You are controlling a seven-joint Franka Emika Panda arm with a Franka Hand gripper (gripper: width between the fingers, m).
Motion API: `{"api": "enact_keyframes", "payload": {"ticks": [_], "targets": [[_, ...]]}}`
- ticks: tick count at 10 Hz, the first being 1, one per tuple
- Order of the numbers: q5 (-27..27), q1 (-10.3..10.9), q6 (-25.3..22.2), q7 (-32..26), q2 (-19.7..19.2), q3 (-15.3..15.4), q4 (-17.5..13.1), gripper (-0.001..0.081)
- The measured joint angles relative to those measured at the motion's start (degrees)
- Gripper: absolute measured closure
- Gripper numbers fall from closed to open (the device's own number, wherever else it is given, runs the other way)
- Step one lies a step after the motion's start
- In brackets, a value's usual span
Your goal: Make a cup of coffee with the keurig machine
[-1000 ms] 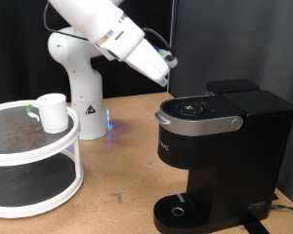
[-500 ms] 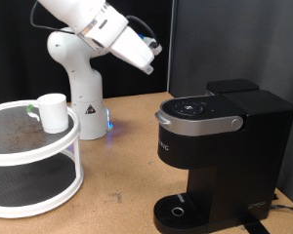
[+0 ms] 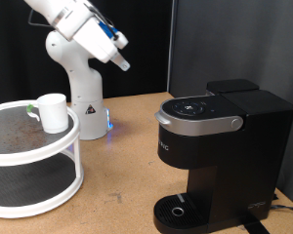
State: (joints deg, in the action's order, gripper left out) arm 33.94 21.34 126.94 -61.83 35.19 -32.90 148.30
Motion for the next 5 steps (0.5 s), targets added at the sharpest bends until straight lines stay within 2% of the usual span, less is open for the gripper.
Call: {"api": "enact_keyframes", "payload": {"ticks": [3, 5], "targets": [[-3.0, -4.1, -9.3, 0.4, 2.8, -2.2, -1.6, 0.0803], [-4.6, -5.1, -13.3, 0.4, 3.3, -3.0, -2.4, 0.0803]]}}
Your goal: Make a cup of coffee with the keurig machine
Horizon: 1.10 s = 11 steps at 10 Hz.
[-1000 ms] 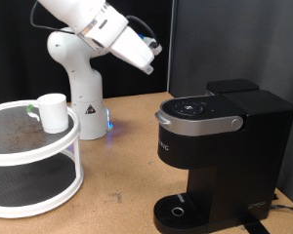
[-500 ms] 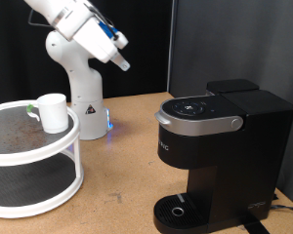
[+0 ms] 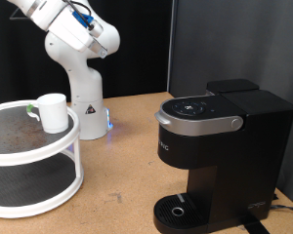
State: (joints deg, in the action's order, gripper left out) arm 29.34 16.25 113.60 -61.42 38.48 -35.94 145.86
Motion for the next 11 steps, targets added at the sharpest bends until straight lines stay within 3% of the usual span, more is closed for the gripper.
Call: {"api": "enact_keyframes", "payload": {"ticks": [3, 9, 11], "targets": [[-2.2, -1.1, -0.4, -2.9, 0.6, -0.3, 0.5, 0.0803], [-10.6, -7.1, -16.5, -9.7, 5.6, -7.8, -1.6, 0.0803], [-11.3, -7.6, -18.2, -9.9, 6.1, -8.4, -1.9, 0.0803]]}}
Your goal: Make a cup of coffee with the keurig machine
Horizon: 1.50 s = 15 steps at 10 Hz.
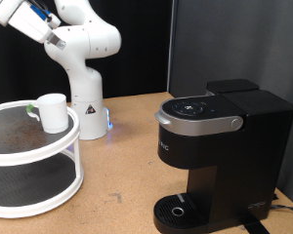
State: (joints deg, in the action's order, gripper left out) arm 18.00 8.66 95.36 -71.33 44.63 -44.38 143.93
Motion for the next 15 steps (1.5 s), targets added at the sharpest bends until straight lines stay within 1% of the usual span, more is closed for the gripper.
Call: {"api": "enact_keyframes", "payload": {"ticks": [1, 2, 3, 4, 5, 7, 8, 9, 11, 12, 14, 15], "targets": [[0.0, -0.1, 0.1, 0.0, 0.0, 0.0, 0.1, 0.0803], [-0.6, -0.6, 0.1, 0.0, 0.0, -0.1, 0.0, 0.0803], [-1.3, -1.7, -0.1, 0.2, 0.0, -0.3, -0.3, 0.0803], [-2.4, -2.8, -2.1, 0.8, -0.1, -1.0, -1.1, 0.0803], [-3.6, -3.4, -5.2, 1.5, -0.4, -2.2, -2.6, 0.0803], [-5.8, -3.6, -10.0, 1.8, -1.7, -4.8, -5.9, 0.0803], [-6.8, -3.6, -10.4, 1.8, -2.3, -5.6, -7.0, 0.0803], [-7.3, -3.6, -9.6, 1.7, -2.6, -6.0, -7.3, 0.0803], [-7.6, -3.6, -7.0, 0.2, -2.6, -6.7, -7.0, 0.0803], [-8.1, -3.6, -6.8, -0.8, -2.7, -7.1, -6.6, 0.0803], [-9.4, -3.6, -6.2, -3.0, -2.8, -8.0, -5.4, 0.0803], [-9.7, -3.6, -5.1, -3.9, -2.8, -8.5, -4.4, 0.0803]]}}
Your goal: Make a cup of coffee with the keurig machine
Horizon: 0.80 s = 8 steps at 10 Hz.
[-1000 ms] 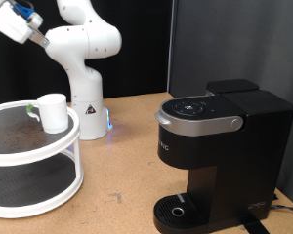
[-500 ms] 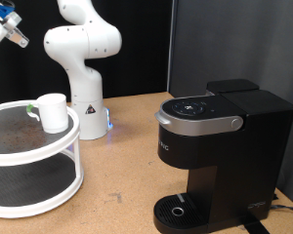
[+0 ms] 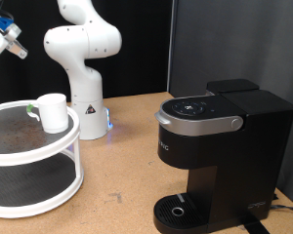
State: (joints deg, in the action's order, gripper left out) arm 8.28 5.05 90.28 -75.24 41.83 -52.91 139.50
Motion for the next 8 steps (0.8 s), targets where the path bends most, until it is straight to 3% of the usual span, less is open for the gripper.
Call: {"api": "enact_keyframes", "payload": {"ticks": [5, 6, 7, 8], "targets": [[-1.3, -0.3, 8.3, -1.0, -0.1, -2.0, 5.3, 0.0803], [-1.4, -0.8, 9.9, -1.0, 0.0, -2.2, 6.4, 0.0728], [-1.7, -1.3, 10.6, -1.2, 0.0, -2.5, 7.3, 0.0542], [-2.1, -1.5, 11.5, -1.4, 0.0, -2.9, 8.2, 0.0407]]}}
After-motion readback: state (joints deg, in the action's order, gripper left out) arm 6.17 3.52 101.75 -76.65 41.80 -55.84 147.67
